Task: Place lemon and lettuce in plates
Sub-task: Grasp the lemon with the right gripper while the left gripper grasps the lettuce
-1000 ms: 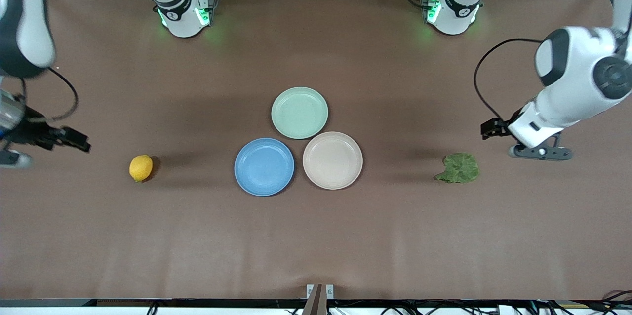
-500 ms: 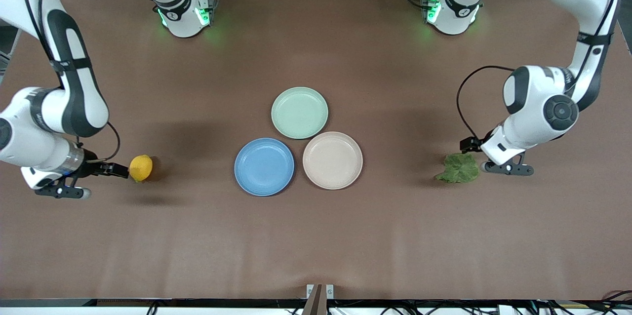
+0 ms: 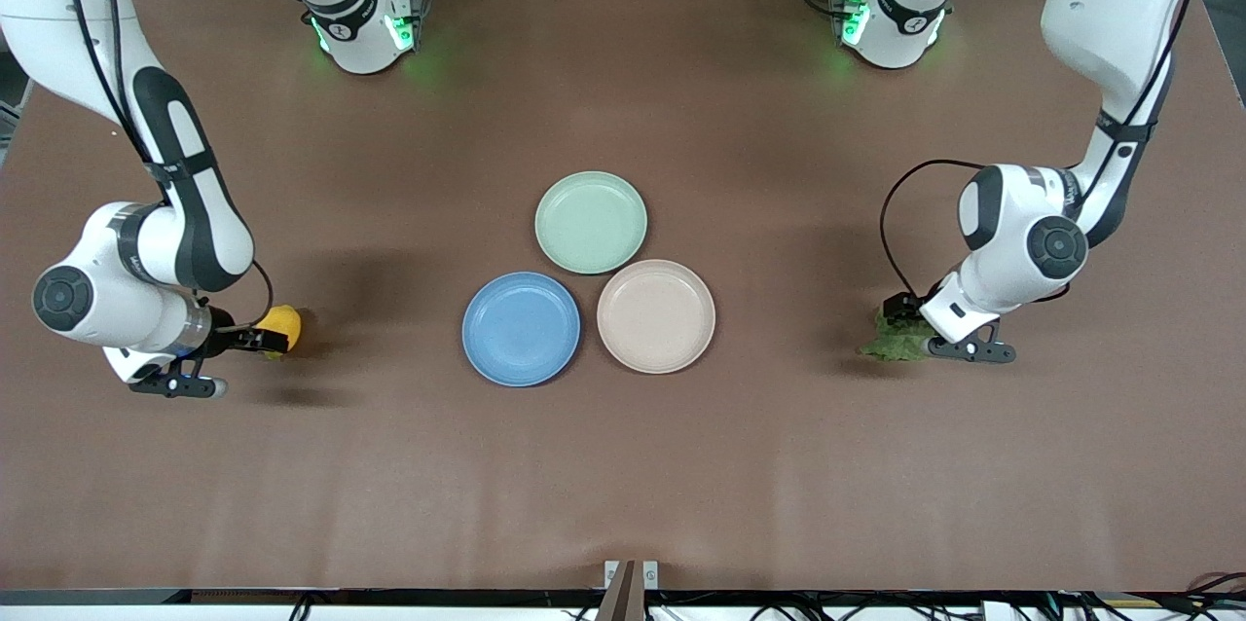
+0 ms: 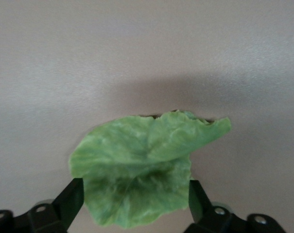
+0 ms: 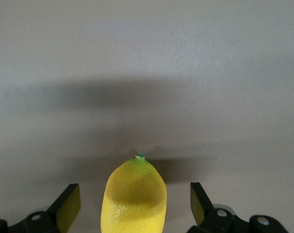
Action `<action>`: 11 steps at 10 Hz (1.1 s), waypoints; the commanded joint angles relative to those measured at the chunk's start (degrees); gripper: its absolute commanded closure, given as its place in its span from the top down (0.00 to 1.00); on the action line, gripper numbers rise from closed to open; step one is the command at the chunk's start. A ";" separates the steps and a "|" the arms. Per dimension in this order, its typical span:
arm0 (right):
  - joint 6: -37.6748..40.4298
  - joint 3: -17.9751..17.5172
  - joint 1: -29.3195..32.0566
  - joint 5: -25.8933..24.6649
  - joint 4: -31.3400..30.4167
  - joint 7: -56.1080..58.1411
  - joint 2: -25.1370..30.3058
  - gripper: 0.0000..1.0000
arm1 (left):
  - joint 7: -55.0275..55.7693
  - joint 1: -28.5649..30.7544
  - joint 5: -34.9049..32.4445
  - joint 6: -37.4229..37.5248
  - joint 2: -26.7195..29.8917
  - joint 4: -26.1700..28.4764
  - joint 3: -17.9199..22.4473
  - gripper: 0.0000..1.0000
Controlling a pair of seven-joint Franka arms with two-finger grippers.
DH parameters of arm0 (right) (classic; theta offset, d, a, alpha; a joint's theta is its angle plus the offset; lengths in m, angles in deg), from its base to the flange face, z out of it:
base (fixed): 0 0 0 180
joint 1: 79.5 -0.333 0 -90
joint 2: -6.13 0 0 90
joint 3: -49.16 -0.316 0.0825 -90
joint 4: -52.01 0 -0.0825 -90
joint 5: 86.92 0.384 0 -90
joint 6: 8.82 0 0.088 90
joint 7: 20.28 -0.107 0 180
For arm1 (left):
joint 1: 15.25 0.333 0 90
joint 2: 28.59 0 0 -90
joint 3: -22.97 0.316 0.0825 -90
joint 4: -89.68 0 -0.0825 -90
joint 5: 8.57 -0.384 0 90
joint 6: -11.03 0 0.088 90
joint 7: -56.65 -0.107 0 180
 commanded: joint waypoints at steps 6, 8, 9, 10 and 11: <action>0.66 -1.78 0.26 0.03 -0.71 -0.23 -0.95 0.28 | 1.33 -1.86 -8.41 -3.68 -2.49 -1.18 0.07 0.00; 11.33 -4.23 -0.08 0.11 6.45 -1.63 -0.33 0.00 | 1.16 -1.96 -8.50 -2.55 0.74 -1.09 -0.10 0.00; 16.00 -5.11 -1.57 0.11 10.76 -4.51 -0.59 0.00 | 1.34 -2.39 -8.41 1.03 3.63 -1.27 -0.54 0.00; 17.70 -5.90 -4.45 0.20 13.42 -9.93 -0.85 0.00 | 1.60 -3.53 -8.32 3.85 7.06 -1.35 -1.42 0.00; 17.63 -6.78 -7.96 0.81 14.66 -16.08 -0.85 0.00 | 3.25 -3.89 -7.54 7.79 9.44 -2.75 -3.95 0.00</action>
